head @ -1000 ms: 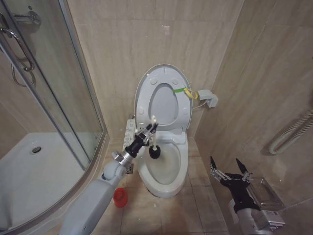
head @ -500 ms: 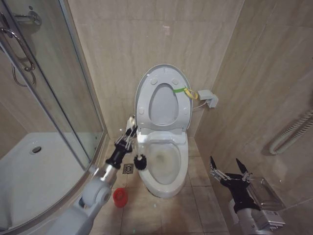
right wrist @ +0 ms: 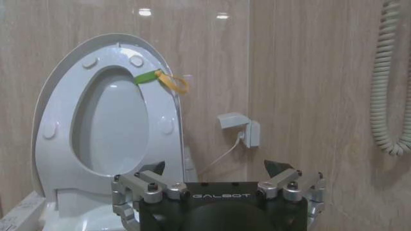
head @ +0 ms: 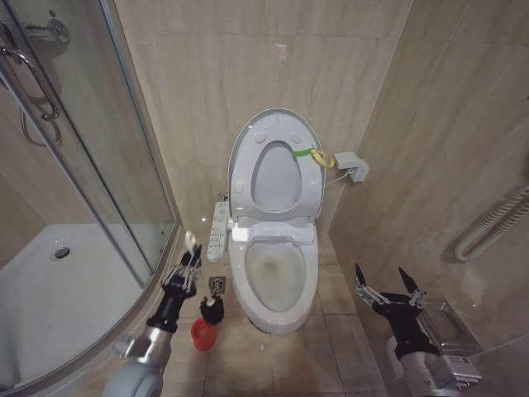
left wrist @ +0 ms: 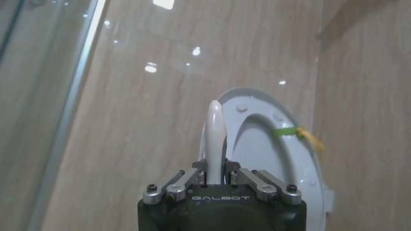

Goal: Open the toilet lid, clean the toilet bowl with a toilet brush, close the toilet lid, and flush.

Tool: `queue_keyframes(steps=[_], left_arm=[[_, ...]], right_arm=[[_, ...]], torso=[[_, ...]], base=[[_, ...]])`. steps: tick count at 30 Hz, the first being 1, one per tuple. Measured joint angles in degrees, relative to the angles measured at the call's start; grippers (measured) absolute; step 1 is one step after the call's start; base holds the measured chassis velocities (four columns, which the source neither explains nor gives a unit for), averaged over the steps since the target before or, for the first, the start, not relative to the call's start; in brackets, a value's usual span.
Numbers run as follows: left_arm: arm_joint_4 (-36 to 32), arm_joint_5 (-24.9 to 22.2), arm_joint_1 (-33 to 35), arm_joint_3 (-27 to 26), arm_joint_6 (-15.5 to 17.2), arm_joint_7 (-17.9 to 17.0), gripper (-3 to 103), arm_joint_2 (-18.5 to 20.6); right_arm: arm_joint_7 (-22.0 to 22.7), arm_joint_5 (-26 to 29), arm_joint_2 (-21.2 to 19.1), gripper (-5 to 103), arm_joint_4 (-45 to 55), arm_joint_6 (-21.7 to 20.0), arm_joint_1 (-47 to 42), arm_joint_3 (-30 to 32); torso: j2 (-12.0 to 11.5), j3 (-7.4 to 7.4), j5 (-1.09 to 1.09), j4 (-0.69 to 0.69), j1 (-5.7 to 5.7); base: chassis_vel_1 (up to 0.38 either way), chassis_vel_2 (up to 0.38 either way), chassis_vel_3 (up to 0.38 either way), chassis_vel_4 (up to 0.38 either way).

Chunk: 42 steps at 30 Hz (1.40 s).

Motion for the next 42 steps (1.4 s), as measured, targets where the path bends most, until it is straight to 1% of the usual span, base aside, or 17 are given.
queue_keyframes(steps=[3, 5, 6, 10, 11, 15, 16, 18, 19, 20, 25, 26, 28, 30, 38, 40, 42], left_arm=[[2.0, 1.7, 1.2, -1.4, -1.8, 0.9, 18, -0.8], [5.9, 3.5, 0.9, -3.5, -4.8, 3.3, 18, -1.0], [5.9, 3.5, 0.9, -3.5, -4.8, 3.3, 18, -1.0], [12.4, 3.5, -1.3, -5.8, -7.9, 8.3, 18, -0.5], [12.4, 3.5, -1.3, -5.8, -7.9, 8.3, 18, -0.5], [19.4, 1.2, -4.6, -6.5, -12.2, 14.4, 18, -0.1], [19.4, 1.2, -4.6, -6.5, -12.2, 14.4, 18, -0.1], [23.7, -0.4, -5.9, -6.6, -14.9, 17.7, 18, -0.4], [24.8, -0.9, -6.2, -6.6, -15.8, 18.4, 18, -0.6], [24.8, -0.9, -6.2, -6.6, -15.8, 18.4, 18, -0.6], [33.1, -3.8, -9.4, -5.5, -20.9, 22.7, 18, -1.9], [33.1, -3.8, -9.4, -5.5, -20.9, 22.7, 18, -1.9], [36.9, -5.7, -11.5, -4.8, -21.4, 26.0, 18, -2.3], [39.2, -6.9, -13.3, -4.4, -21.5, 28.1, 18, -2.5], [44.9, -7.4, -18.4, -3.7, -21.5, 31.2, 18, -2.2], [48.7, -7.9, -21.0, -3.4, -21.5, 33.2, 18, -1.9], [50.4, -8.5, -22.2, -3.1, -21.5, 33.8, 18, -1.8]], right_arm=[[0.0, 0.0, 0.0, 100, 0.0, 0.0, 0.0, 0.0], [0.0, 0.0, 0.0, 100, 0.0, 0.0, 0.0, 0.0], [0.0, 0.0, 0.0, 100, 0.0, 0.0, 0.0, 0.0], [0.0, 0.0, 0.0, 100, 0.0, 0.0, 0.0, 0.0], [0.0, 0.0, 0.0, 100, 0.0, 0.0, 0.0, 0.0], [0.0, 0.0, 0.0, 100, 0.0, 0.0, 0.0, 0.0], [0.0, 0.0, 0.0, 100, 0.0, 0.0, 0.0, 0.0], [0.0, 0.0, 0.0, 100, 0.0, 0.0, 0.0, 0.0], [0.0, 0.0, 0.0, 100, 0.0, 0.0, 0.0, 0.0], [0.0, 0.0, 0.0, 100, 0.0, 0.0, 0.0, 0.0], [0.0, 0.0, 0.0, 100, 0.0, 0.0, 0.0, 0.0], [0.0, 0.0, 0.0, 100, 0.0, 0.0, 0.0, 0.0], [0.0, 0.0, 0.0, 100, 0.0, 0.0, 0.0, 0.0], [0.0, 0.0, 0.0, 100, 0.0, 0.0, 0.0, 0.0], [0.0, 0.0, 0.0, 100, 0.0, 0.0, 0.0, 0.0], [0.0, 0.0, 0.0, 100, 0.0, 0.0, 0.0, 0.0], [0.0, 0.0, 0.0, 100, 0.0, 0.0, 0.0, 0.0]], torso=[[0.0, 0.00, 0.00, 0.01, 0.00], [0.0, 0.00, 0.00, 0.00, 0.00], [0.0, 0.00, 0.00, 0.00, 0.00], [0.0, 0.00, 0.00, 0.00, 0.00], [0.0, 0.00, 0.00, 0.00, 0.00], [0.0, 0.01, 0.00, 0.00, 0.01], [0.0, 0.01, 0.00, 0.00, 0.01], [0.0, 0.01, 0.00, -0.01, 0.01], [0.0, 0.01, -0.01, 0.00, 0.01], [0.0, 0.01, -0.01, 0.00, 0.01], [0.0, 0.01, 0.00, 0.00, 0.01], [0.0, 0.01, 0.00, 0.00, 0.01], [0.0, 0.01, 0.00, 0.00, 0.01], [0.0, 0.01, 0.00, -0.01, 0.01], [0.0, 0.01, 0.01, -0.01, 0.01], [0.0, 0.01, 0.00, -0.01, 0.01], [0.0, 0.01, 0.01, 0.01, 0.01]], base=[[0.000, 0.000, 0.000, 0.000], [0.000, 0.000, 0.000, 0.000], [0.000, 0.000, 0.000, 0.000], [0.000, 0.000, 0.000, 0.000], [0.000, 0.000, 0.000, 0.000], [0.000, 0.000, 0.000, 0.000], [0.000, 0.000, 0.000, 0.000], [0.000, 0.000, 0.000, 0.000], [0.000, 0.000, 0.000, 0.000], [0.000, 0.000, 0.000, 0.000], [0.000, 0.000, 0.000, 0.000], [0.000, 0.000, 0.000, 0.000], [0.000, 0.000, 0.000, 0.000], [0.000, 0.000, 0.000, 0.000], [0.000, 0.000, 0.000, 0.000], [0.000, 0.000, 0.000, 0.000], [0.000, 0.000, 0.000, 0.000]])
